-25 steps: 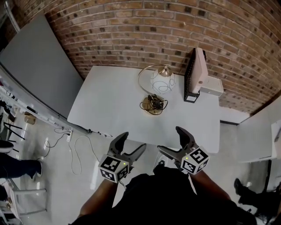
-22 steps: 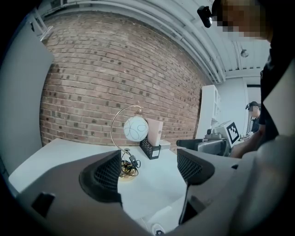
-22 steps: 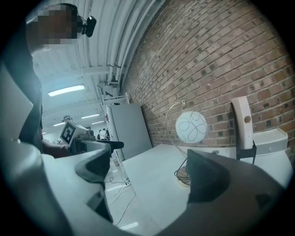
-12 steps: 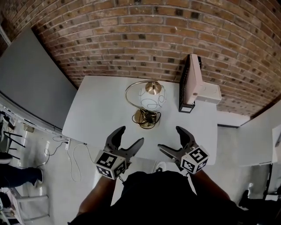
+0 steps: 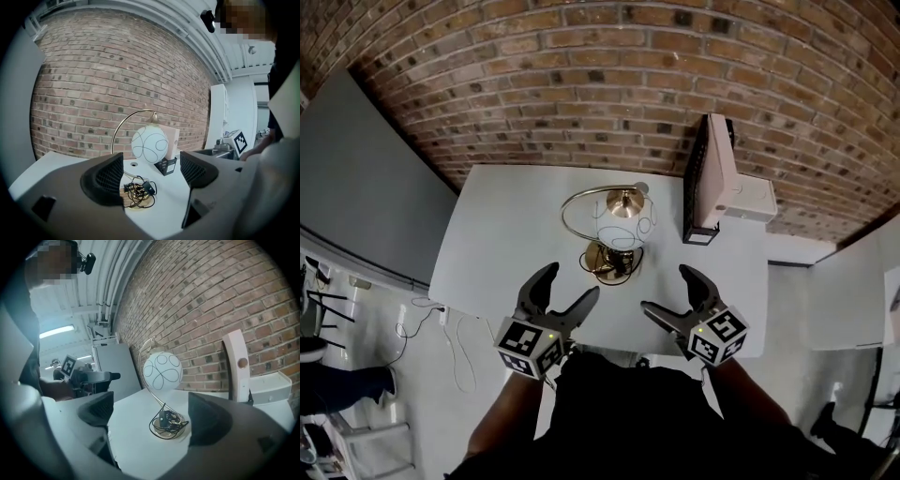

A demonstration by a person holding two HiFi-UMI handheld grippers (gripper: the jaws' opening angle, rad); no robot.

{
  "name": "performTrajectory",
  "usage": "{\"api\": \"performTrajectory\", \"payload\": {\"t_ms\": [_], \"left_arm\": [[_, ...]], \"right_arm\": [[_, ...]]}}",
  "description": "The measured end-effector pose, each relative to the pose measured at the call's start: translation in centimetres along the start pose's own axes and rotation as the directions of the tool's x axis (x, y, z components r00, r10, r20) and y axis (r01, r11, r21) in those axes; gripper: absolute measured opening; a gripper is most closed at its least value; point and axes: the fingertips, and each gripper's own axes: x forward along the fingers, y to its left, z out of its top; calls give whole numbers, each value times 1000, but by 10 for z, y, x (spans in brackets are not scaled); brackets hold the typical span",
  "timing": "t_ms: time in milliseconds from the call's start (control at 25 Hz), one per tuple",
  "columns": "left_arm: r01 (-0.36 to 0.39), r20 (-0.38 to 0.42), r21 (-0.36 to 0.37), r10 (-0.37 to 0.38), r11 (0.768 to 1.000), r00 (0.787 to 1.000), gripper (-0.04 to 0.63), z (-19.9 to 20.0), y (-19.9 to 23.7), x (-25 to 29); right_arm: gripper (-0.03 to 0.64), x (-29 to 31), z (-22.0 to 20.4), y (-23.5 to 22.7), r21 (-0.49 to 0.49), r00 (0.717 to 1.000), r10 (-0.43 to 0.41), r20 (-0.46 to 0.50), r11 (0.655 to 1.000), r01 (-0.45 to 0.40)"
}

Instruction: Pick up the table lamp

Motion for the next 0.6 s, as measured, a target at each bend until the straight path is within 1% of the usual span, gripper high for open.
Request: {"api": "performTrajectory", "payload": {"t_ms": [120, 240, 280, 440, 600], "left_arm": [[15, -5, 22, -15, 1000, 1000, 377, 5, 24, 10], [47, -26, 89, -44, 995, 999, 377, 11, 45, 22], [60, -32, 101, -57, 993, 998, 377, 12, 52, 25], [119, -49, 104, -114, 987, 992, 377, 13, 78, 35], [199, -78, 148, -190, 969, 979, 377, 14, 91, 44]], "right_arm": [[500, 10, -1, -8, 3, 998, -55, -6, 999, 55], [494, 22, -6, -18, 17, 991, -134, -14, 991, 134], [491, 27, -8, -21, 20, 987, -159, -18, 987, 159], [481, 42, -22, -33, 27, 968, -248, -35, 968, 249], [469, 52, -36, -39, -3, 943, -329, -52, 944, 330]]}}
